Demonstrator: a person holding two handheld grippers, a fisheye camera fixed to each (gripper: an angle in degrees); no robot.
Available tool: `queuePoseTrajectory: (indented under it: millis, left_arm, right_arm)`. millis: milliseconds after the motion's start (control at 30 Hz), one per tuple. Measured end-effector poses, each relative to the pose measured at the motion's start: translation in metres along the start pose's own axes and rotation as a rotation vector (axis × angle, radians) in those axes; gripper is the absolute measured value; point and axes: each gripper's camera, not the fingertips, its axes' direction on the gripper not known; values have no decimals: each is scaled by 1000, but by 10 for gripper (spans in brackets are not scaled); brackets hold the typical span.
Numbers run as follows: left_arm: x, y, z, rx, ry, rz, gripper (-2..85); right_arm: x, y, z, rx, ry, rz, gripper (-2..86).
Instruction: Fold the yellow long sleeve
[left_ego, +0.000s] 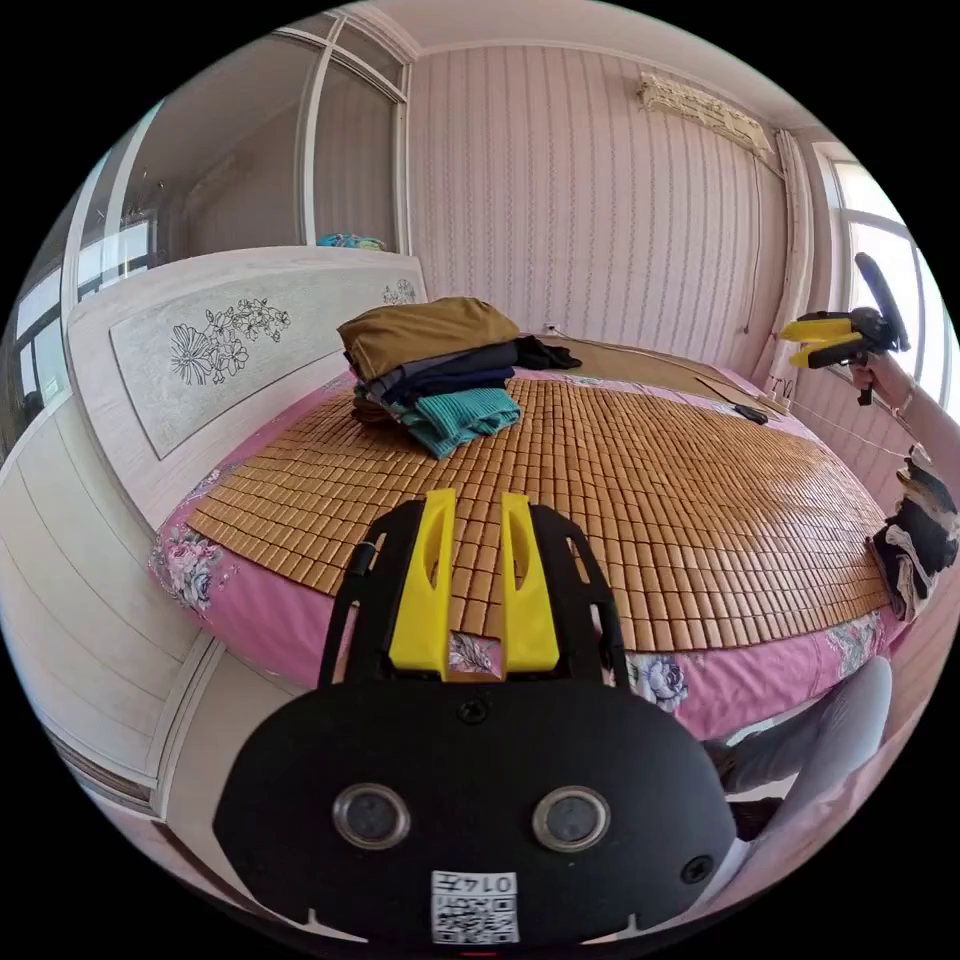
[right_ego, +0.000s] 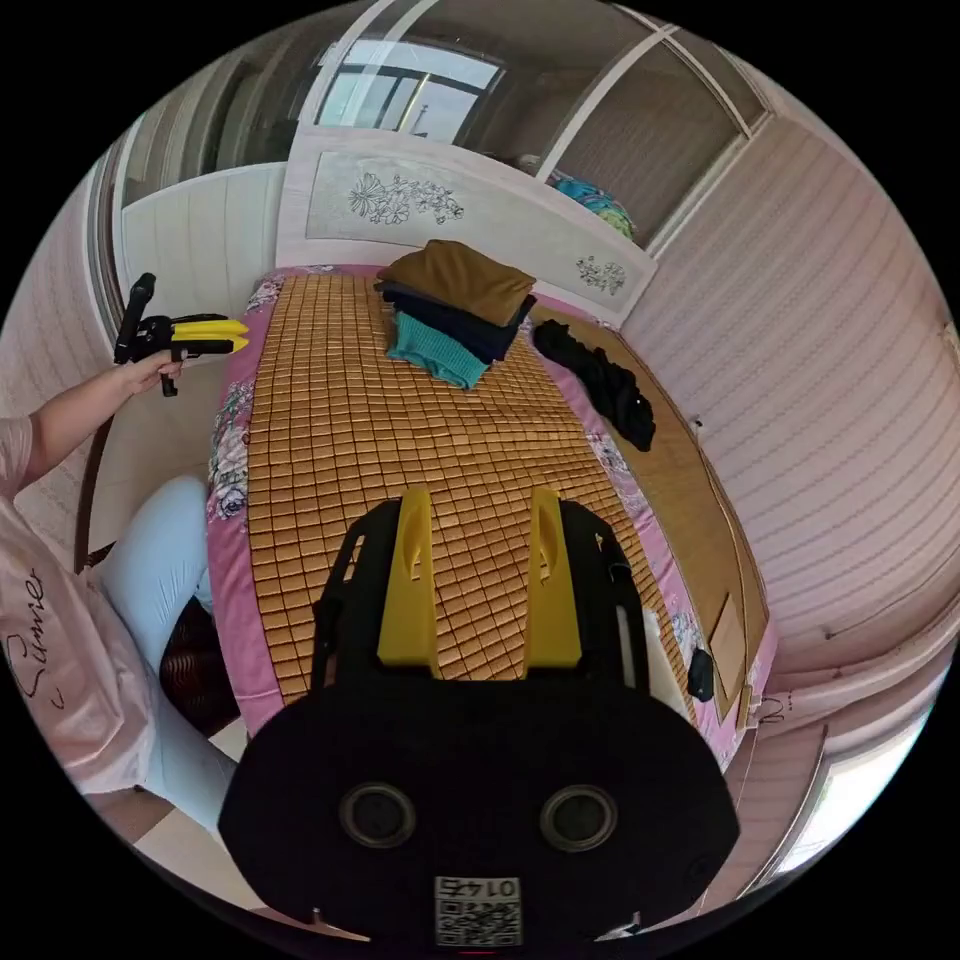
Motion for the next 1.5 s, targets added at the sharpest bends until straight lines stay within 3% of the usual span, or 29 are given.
queuePoseTrajectory:
  millis: [233,400,667,800,933,1067,1200,1333,1400,1500]
  left_arm:
    - [-109,-70,64,75,-22,-87,80]
    - [-153,-112,115,86,-5,-142,96]
    - [-182,-142,173,37,90,-231,85]
    - [-168,-154,180,-24,75,-173,3]
    - [-153,-164,130,116,78,-122,-8]
    - [-117,-173,56,247,136,21,-10]
    - [-28,-116,-24,309,389,250,-10]
    - [95,15,-24,119,776,228,-10]
    - [152,72,-2,-25,832,190,-10]
    - [211,137,20,-233,825,155,-8]
  right_arm:
    - [-34,-167,122,39,-82,-7,136]
    - [-5,-234,193,58,7,164,136]
    - [39,-260,248,114,178,314,150]
    - [51,-268,276,67,25,370,106]
    - [61,-264,257,70,-39,411,14]
    - [77,-227,193,211,-149,410,0]
    - [75,-134,130,210,-186,411,-2]
    - [34,-2,116,31,-200,396,-2]
    - [-4,100,141,-176,-209,463,-1]
    - [-43,196,154,-291,-236,640,1]
